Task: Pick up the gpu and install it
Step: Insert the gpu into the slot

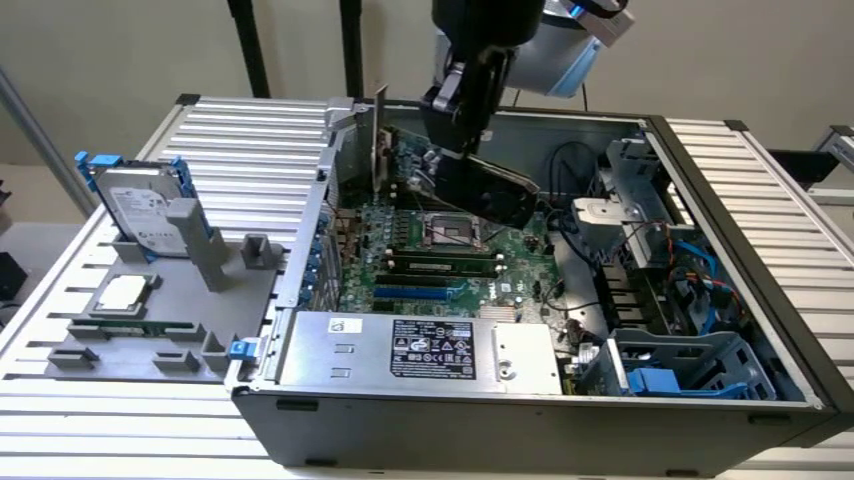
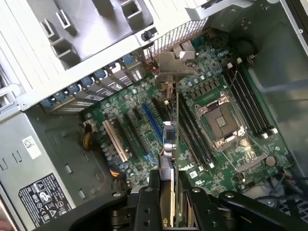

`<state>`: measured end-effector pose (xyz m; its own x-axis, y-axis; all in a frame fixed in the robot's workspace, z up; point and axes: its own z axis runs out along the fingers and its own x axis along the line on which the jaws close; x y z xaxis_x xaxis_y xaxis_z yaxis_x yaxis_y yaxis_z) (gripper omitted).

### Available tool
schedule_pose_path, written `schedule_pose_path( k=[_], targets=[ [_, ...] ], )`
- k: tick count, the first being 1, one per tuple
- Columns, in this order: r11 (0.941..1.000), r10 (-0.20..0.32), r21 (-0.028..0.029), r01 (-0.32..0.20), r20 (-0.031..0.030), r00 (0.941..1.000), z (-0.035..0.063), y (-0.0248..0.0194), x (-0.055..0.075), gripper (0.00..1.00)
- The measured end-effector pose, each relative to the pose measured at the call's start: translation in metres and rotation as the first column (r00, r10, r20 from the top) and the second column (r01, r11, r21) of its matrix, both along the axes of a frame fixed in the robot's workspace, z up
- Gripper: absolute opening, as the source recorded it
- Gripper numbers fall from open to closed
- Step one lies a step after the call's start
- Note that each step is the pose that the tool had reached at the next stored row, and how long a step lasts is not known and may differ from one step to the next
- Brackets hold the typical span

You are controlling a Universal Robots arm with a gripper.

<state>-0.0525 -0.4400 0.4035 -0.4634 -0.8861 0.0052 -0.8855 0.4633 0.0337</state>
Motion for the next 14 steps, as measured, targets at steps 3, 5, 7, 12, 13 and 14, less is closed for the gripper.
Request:
schedule_pose_path(
  k=[3, 5, 7, 12, 13, 14],
  targets=[
    [0.9985, 0.054, 0.0001, -0.054, 0.0004, 0.9985, -0.001, 0.0, 0.0, 0.0],
    [0.9959, 0.091, 0.0, -0.091, 0.0008, 0.9959, -0.0016, 0.0, 0.0, 0.0],
    [0.9919, 0.127, 0.0, -0.127, 0.0013, 0.9919, -0.0023, 0.0, 0.0, 0.0],
    [0.9761, 0.217, -0.0003, -0.217, 0.0029, 0.9761, -0.0042, 0.0, 0.0, 0.0],
    [0.972, 0.235, -0.0004, -0.235, 0.0033, 0.972, -0.0047, 0.0, 0.0, 0.0],
    [0.9677, 0.252, -0.0005, -0.252, 0.0038, 0.9676, -0.0051, 0.0, 0.0, 0.0]
  ],
)
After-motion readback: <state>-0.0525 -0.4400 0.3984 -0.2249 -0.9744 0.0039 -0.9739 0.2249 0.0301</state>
